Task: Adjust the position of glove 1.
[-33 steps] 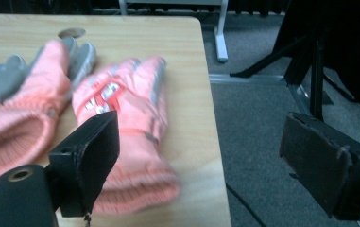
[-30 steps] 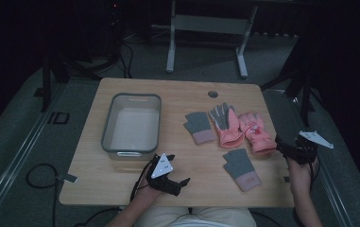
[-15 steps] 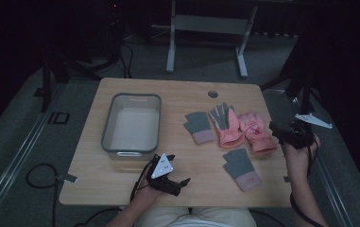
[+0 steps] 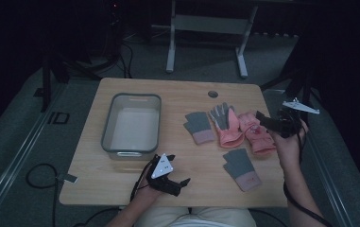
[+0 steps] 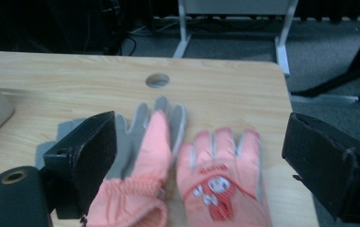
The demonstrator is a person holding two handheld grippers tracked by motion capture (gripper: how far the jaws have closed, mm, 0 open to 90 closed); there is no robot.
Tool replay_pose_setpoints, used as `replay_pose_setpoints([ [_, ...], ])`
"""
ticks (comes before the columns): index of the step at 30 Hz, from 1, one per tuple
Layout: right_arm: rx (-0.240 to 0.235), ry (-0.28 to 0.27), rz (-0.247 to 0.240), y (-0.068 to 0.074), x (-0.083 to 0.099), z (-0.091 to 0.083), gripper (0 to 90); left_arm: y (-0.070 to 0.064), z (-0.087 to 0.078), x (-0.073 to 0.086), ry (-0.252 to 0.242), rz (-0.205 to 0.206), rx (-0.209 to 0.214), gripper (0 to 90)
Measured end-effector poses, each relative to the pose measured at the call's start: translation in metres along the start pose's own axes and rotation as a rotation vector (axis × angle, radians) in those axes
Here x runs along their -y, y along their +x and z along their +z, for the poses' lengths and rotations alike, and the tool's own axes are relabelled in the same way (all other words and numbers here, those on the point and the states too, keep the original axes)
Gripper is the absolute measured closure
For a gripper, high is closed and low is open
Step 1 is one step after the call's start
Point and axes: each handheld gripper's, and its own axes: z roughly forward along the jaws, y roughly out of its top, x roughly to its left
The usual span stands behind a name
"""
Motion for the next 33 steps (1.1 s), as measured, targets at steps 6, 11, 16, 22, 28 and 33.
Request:
replay_pose_setpoints([
  [6,-0.069,0.000,-0.048,0.017,-0.008,0.012,13.9,0.000,0.000,0.000,0.001,-0.004,0.002,0.0],
  [11,-0.106,-0.001,-0.085,0.027,-0.010,0.018,17.6,0.000,0.000,0.000,0.002,-0.007,0.002,0.0],
  [16,-0.140,0.022,-0.134,0.045,-0.011,0.033,24.9,0.001,0.000,0.000,0.002,-0.008,0.003,0.0],
  [22,-0.157,0.048,-0.161,0.059,-0.009,0.048,31.2,0.001,0.000,0.000,0.003,-0.008,0.005,0.0],
  [28,-0.190,0.071,-0.192,0.072,-0.008,0.067,33.5,0.000,0.000,0.000,0.003,-0.006,0.006,0.0],
  [33,-0.228,0.098,-0.247,0.087,-0.004,0.083,35.1,0.001,0.000,0.000,0.002,-0.011,0.008,0.0],
])
